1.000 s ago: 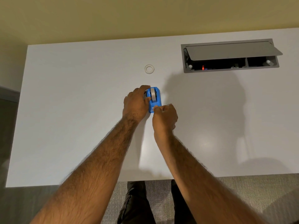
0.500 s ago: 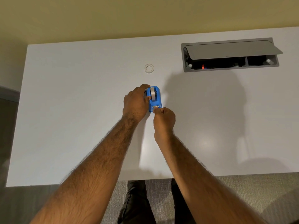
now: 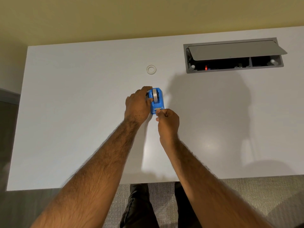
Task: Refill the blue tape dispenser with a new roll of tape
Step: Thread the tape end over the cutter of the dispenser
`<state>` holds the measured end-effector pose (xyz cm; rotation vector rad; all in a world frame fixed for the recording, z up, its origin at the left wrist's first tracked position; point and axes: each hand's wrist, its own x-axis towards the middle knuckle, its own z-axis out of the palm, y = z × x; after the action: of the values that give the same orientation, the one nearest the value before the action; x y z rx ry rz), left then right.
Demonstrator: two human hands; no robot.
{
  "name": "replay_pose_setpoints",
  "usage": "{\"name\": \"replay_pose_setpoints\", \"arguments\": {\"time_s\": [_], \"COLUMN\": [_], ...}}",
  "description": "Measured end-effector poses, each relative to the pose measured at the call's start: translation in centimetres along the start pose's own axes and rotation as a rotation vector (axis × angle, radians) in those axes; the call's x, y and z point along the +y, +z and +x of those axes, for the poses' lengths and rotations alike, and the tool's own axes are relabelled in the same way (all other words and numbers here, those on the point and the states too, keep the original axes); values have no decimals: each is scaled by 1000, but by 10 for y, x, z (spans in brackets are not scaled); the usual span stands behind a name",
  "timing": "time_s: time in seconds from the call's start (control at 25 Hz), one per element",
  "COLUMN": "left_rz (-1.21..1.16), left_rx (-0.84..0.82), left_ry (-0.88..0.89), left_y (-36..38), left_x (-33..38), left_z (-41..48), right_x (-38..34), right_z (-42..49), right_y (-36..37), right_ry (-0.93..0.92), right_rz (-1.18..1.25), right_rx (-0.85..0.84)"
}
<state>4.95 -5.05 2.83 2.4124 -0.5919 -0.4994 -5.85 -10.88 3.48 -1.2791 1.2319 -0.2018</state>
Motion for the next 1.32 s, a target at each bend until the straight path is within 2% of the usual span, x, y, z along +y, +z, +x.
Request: {"name": "replay_pose_setpoints", "arguments": {"time_s": [0.56,0.96,1.16,1.32], "left_rz": [-5,-9,-15,-9], "left_rx": [6,21,22,22], "left_ry": [-6,3,6,19], "left_y": [1,3,4,4], "left_x": [1,-3,-5,-6], "left_z": [0,1,3,3], "right_x": [2,5,12,15], "right_z": [-3,3,7,9], "right_y": [-4,-4,-3,-2], "right_ry": [2,31,-55,-226], "right_rz": [126,103,-43,-366], "right_rx": [-53,-36,1,74]}}
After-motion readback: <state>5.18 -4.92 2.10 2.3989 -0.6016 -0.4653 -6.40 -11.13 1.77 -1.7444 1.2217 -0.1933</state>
